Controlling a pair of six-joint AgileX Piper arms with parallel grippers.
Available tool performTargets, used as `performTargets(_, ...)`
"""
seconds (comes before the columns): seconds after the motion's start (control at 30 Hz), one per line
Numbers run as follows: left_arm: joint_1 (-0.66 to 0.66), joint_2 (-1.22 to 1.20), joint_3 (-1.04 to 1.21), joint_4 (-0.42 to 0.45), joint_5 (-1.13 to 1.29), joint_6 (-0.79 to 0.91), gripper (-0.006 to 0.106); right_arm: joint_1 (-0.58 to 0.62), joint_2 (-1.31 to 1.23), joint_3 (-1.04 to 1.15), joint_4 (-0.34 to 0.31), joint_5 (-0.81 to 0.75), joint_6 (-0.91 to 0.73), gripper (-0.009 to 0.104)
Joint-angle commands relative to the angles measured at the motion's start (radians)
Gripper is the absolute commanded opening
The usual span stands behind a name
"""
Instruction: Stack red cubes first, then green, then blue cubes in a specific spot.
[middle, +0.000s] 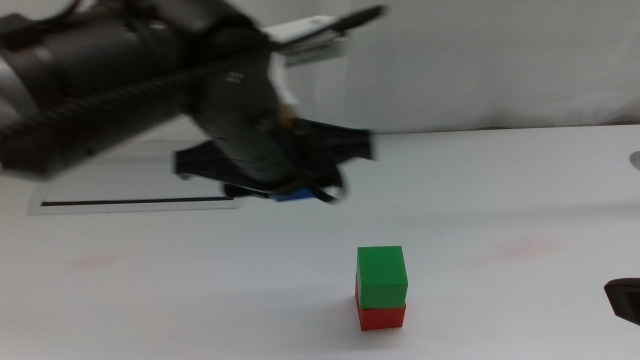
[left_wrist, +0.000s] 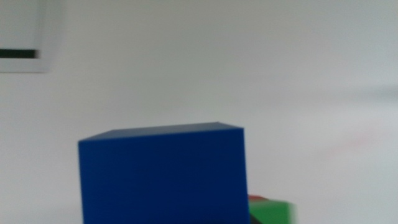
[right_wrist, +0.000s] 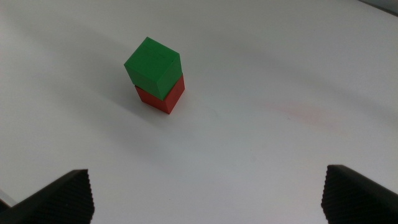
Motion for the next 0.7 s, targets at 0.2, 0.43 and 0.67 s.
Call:
performTargets(0.2,-0.252,0.089,-0.155,0.091,0.117,-0.237,-0.003,-0.003,-0.005,0.010,-0.003,-0.001,-0.007,0.102)
performTargets(0.43,-0.342,0.174,-0.171,0.097,0.177,-0.344,-0.003,-0.003,-0.005,0.010,-0.003,0.004,-0.007,0.102)
performTargets(0.67,-0.348,0.216,-0.171,0.117,0.210,-0.379,-0.003,-0.003,-0.005,0.010,-0.003,0.006,-0.007,0.102)
